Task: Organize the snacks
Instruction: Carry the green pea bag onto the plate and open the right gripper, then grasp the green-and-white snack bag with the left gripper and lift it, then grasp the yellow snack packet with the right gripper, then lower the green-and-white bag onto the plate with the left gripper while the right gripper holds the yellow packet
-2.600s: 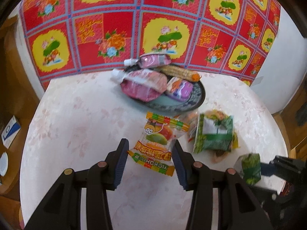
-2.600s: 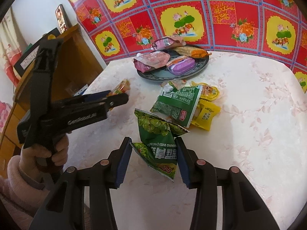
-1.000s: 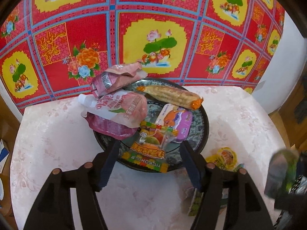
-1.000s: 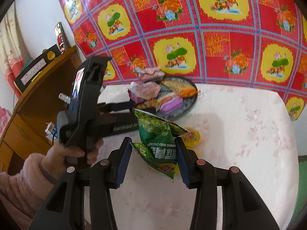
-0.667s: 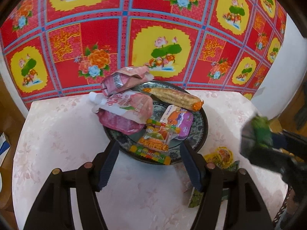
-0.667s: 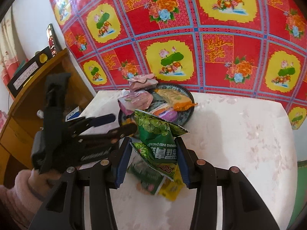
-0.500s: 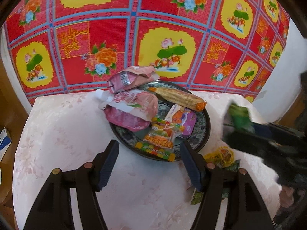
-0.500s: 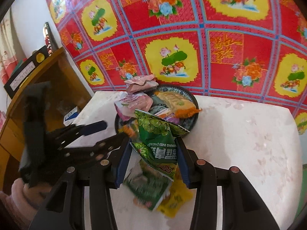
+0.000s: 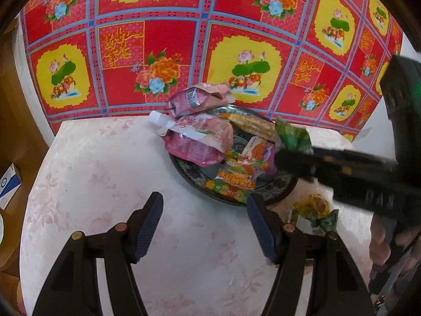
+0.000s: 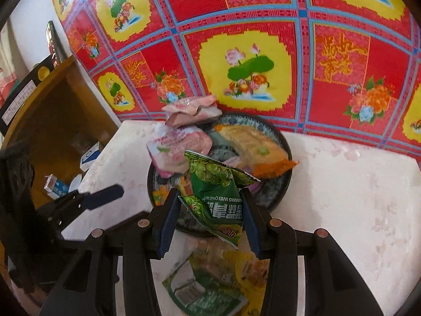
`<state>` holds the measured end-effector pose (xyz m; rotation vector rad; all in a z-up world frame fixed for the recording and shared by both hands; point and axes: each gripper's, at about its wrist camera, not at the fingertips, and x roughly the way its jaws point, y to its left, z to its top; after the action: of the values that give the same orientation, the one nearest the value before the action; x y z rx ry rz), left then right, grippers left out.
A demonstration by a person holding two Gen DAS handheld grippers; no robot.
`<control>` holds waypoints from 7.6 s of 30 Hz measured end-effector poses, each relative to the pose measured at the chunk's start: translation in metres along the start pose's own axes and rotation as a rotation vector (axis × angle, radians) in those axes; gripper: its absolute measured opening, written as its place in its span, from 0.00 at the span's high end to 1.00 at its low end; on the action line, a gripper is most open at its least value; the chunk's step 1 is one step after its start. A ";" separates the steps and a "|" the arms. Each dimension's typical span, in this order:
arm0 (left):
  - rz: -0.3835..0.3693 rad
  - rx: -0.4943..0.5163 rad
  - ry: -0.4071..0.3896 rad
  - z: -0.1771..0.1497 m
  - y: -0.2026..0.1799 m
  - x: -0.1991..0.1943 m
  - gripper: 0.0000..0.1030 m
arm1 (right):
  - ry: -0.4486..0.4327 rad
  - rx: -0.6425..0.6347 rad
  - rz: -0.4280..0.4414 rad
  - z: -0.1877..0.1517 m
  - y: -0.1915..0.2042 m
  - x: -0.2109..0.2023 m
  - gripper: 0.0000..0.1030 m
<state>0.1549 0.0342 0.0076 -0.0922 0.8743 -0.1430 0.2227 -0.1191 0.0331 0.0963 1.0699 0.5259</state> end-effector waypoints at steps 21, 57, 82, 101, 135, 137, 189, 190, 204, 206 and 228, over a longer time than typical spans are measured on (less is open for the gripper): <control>-0.014 -0.025 -0.001 -0.010 0.009 0.004 0.32 | 0.033 -0.047 -0.016 0.039 0.011 0.043 0.54; -0.043 0.003 -0.009 -0.015 -0.013 -0.021 0.32 | -0.035 0.019 0.014 -0.015 0.006 -0.043 0.42; -0.098 0.064 0.028 -0.030 -0.049 -0.029 0.32 | 0.026 0.060 -0.080 -0.089 -0.026 -0.074 0.42; -0.129 0.085 0.071 -0.037 -0.071 -0.017 0.32 | 0.054 0.089 -0.151 -0.112 -0.047 -0.082 0.42; -0.125 0.122 0.064 -0.042 -0.081 -0.015 0.49 | 0.027 0.128 -0.084 -0.119 -0.040 -0.080 0.42; -0.120 0.111 0.065 -0.042 -0.075 -0.017 0.49 | 0.031 0.124 -0.079 -0.117 -0.036 -0.077 0.42; -0.037 0.005 0.033 -0.047 -0.015 -0.027 0.49 | -0.030 0.142 -0.087 -0.109 -0.019 -0.063 0.75; -0.036 0.006 0.031 -0.046 -0.016 -0.028 0.49 | -0.031 0.143 -0.086 -0.109 -0.019 -0.063 0.75; -0.013 0.003 -0.018 -0.014 -0.009 -0.031 0.49 | -0.062 0.154 -0.069 -0.110 -0.020 -0.074 0.75; -0.008 0.006 -0.033 -0.005 -0.010 -0.029 0.49 | -0.066 0.151 -0.067 -0.109 -0.019 -0.076 0.75; 0.051 0.092 -0.045 0.032 -0.032 0.028 0.48 | -0.064 0.153 -0.048 -0.097 -0.026 -0.072 0.75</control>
<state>0.1949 -0.0014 0.0111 0.0127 0.8233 -0.1329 0.1225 -0.1918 0.0356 0.2203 1.0462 0.3947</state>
